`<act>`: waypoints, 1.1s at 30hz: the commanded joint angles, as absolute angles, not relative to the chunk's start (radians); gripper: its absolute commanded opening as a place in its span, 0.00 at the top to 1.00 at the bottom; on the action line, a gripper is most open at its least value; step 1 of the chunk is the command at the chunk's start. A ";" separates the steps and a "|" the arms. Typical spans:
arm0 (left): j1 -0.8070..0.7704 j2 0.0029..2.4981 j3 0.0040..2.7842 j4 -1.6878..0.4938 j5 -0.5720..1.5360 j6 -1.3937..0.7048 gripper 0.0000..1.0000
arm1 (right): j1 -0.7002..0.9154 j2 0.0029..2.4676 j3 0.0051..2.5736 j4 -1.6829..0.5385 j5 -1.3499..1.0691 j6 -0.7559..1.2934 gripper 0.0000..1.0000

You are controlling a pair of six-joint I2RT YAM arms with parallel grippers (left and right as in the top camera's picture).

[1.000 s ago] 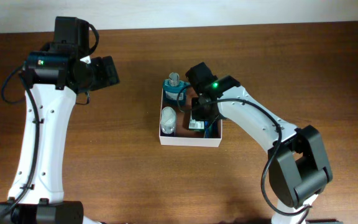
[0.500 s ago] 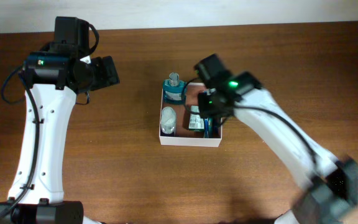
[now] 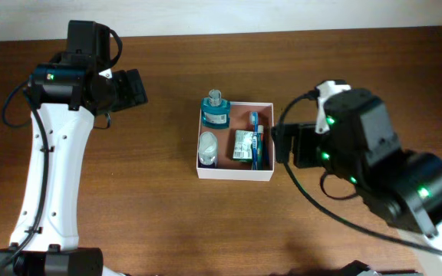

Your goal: Pack container

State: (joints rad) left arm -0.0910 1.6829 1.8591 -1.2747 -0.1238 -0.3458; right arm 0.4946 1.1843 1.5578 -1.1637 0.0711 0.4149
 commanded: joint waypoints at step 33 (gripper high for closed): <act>-0.089 1.673 1.868 -1.275 -0.128 -0.350 0.01 | 0.413 0.715 1.329 -0.966 0.129 0.415 0.02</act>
State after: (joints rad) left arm -0.0910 1.6829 1.8591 -1.2747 -0.1234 -0.3458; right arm 0.4541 0.8482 1.4235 -0.9840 0.1085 0.4145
